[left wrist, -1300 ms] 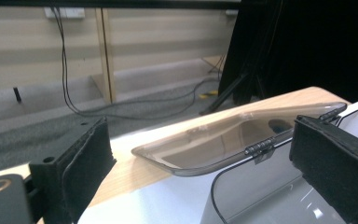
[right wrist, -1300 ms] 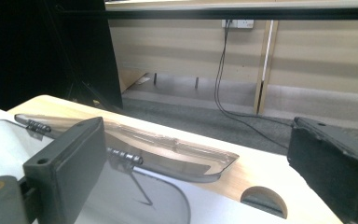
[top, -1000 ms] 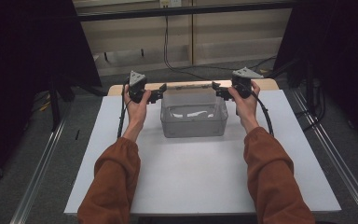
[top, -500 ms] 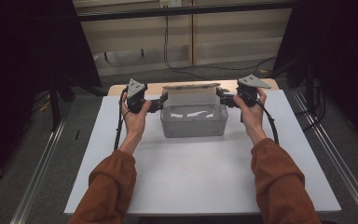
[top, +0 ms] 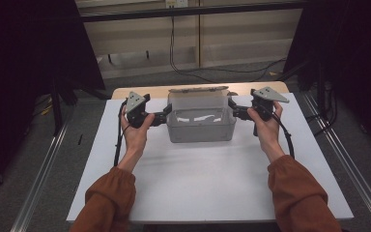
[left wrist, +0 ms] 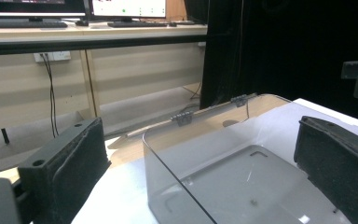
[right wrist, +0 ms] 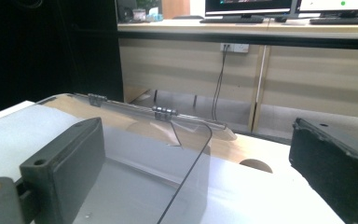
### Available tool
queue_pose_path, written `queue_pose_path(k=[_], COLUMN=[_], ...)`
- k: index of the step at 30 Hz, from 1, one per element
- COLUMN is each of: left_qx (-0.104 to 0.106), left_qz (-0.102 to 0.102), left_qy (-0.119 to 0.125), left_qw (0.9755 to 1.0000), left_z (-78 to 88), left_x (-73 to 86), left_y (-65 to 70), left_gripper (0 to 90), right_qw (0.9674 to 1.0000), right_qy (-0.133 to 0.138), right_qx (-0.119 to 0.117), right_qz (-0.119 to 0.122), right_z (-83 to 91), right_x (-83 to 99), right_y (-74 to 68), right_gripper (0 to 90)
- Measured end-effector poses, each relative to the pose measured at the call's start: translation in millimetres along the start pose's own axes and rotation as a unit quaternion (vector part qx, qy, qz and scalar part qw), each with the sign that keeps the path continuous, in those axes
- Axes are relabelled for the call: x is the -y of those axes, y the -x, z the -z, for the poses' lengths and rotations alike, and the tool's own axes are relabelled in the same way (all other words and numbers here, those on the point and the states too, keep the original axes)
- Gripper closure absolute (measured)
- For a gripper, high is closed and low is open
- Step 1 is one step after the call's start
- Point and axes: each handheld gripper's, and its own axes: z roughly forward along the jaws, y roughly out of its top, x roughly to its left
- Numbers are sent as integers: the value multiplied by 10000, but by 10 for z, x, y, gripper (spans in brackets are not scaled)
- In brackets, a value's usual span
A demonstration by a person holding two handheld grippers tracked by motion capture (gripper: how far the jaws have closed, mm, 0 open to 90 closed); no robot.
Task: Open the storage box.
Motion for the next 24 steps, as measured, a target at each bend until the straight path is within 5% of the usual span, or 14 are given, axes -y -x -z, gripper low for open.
queue_pose_path(k=[10, 24], left_qx=[-164, -297], left_qz=[-127, -19], left_qy=[136, 170], left_qw=[9997, 9994], left_z=[237, 554], left_x=[133, 369], left_y=[93, 202], left_gripper=[31, 31], right_qw=[9992, 9980], right_qy=[230, 486], right_qx=[163, 252], right_qz=[301, 321], right_z=[280, 692], right_x=[49, 145], right_y=[-111, -126], right_gripper=[26, 27])
